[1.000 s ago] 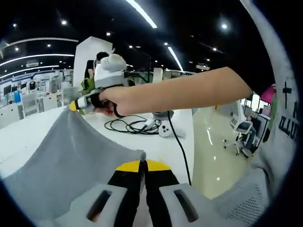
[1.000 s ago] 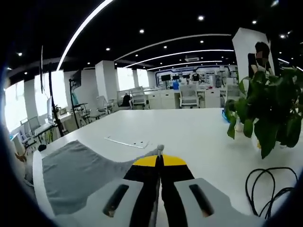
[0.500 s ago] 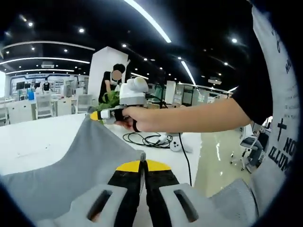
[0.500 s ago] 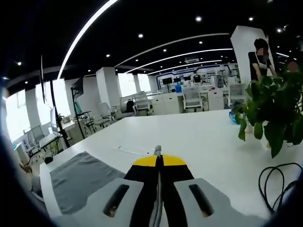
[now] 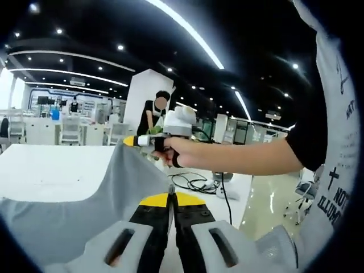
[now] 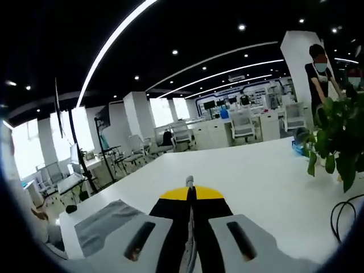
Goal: Fold the towel on the table until its edges align and the towel forms a compact rectangular stack.
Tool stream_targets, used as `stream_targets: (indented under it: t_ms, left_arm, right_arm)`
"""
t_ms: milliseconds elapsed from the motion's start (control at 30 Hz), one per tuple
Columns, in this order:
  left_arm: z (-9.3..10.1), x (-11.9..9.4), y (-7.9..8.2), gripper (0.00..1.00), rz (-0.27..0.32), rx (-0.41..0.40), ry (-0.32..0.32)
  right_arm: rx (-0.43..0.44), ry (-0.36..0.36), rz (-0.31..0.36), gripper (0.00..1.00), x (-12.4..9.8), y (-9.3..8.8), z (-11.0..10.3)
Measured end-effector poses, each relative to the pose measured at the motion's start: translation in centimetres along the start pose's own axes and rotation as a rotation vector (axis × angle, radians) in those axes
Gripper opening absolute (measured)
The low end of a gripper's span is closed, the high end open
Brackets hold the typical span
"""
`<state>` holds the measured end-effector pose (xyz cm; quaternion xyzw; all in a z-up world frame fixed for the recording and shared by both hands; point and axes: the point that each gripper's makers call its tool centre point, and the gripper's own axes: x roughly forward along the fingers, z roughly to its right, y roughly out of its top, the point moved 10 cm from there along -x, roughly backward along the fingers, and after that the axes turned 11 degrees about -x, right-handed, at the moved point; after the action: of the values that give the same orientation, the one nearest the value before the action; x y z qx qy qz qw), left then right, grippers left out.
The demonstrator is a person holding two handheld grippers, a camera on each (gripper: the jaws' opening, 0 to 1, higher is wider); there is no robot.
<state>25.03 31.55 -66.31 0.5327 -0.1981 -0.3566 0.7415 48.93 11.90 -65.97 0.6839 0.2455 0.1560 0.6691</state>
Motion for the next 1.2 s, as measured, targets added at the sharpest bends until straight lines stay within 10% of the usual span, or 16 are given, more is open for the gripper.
stream_targets:
  t_ms: [1200]
  left_arm:
    - [-7.9, -16.2, 3.5, 0.02, 0.142, 0.057, 0.204]
  right_arm:
    - [-0.008, 0.107, 0.078, 0.00, 10.1, 5.9, -15.7]
